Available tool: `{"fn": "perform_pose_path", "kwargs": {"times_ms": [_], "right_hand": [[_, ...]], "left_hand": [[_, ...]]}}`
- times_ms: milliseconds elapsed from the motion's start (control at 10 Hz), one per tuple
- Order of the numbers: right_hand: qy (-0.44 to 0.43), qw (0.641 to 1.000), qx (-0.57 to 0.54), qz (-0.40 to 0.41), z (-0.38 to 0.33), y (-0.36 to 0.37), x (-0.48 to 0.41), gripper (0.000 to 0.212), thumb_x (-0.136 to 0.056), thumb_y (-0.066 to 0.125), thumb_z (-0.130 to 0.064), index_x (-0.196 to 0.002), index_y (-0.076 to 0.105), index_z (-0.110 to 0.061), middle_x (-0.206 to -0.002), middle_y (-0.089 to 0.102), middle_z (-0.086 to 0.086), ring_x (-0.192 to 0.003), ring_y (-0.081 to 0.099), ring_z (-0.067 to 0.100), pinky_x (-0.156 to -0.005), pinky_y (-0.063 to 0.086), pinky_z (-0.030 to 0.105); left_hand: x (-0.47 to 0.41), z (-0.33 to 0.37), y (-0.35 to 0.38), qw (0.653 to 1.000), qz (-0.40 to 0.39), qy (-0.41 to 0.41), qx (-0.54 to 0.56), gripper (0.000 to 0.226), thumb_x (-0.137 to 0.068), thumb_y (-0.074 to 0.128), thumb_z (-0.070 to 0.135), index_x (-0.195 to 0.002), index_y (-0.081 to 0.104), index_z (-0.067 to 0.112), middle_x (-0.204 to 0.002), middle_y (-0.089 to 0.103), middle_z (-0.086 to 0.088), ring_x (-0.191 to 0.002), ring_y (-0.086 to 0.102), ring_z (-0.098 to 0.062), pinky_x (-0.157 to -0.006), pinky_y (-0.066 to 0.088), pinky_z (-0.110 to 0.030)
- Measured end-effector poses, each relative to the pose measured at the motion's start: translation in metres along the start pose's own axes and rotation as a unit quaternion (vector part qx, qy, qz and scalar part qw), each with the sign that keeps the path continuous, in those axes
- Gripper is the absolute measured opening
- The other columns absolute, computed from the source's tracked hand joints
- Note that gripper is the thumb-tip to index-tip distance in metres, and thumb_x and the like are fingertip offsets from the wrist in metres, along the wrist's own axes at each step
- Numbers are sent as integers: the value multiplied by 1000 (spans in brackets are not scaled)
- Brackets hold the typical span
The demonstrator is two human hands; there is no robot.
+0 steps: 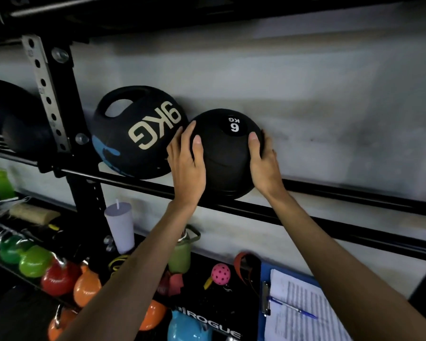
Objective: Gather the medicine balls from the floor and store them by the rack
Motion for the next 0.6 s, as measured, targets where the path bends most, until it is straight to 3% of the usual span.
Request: {"fn": "perform_pose_path", "kwargs": {"times_ms": [200,300,400,500,600], "right_hand": [[1,999,-17,41,-4,-9,11,56,-100,37,-62,-148,40,-32,-140,52,5,-126,51,21,-100,39,28],[-29,997,50,54,-13,-12,33,54,-102,43,-53,-148,41,-26,-141,52,8,-128,52,22,-98,40,25],[-47,990,128,39,-22,-18,51,55,-103,48,-43,-152,37,-22,-142,51,12,-127,52,25,-97,40,24],[-55,967,248,-4,-32,-25,80,54,-102,55,-29,-151,38,-16,-133,57,18,-119,58,32,-96,48,34],[-52,948,314,-28,-34,-32,103,41,-100,56,-25,-139,51,-12,-124,64,18,-114,62,34,-91,49,35]], "left_hand": [[2,2,1,1000,-24,-8,-4,46,-105,31,46,-148,43,32,-155,37,-9,-145,29,-24,-116,32,-55],[15,20,-2,989,-70,76,-107,49,-106,35,46,-152,37,32,-159,29,-14,-146,26,-32,-117,30,-55],[32,33,-2,966,-108,132,-193,53,-105,39,48,-155,29,35,-162,22,-15,-146,24,-37,-114,31,-54],[42,44,-10,951,-137,99,-258,60,-102,47,43,-157,25,34,-161,22,-21,-143,28,-43,-107,40,-56],[60,55,-8,929,-198,114,-291,64,-99,56,34,-156,27,29,-160,21,-22,-143,27,-43,-107,41,-55]]}}
Point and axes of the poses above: each hand's wrist, its own x-axis away from the middle knuckle, its own y-axis out of the palm, z = x × y, the point moved 10 cm from there along -x, towards the middle knuckle
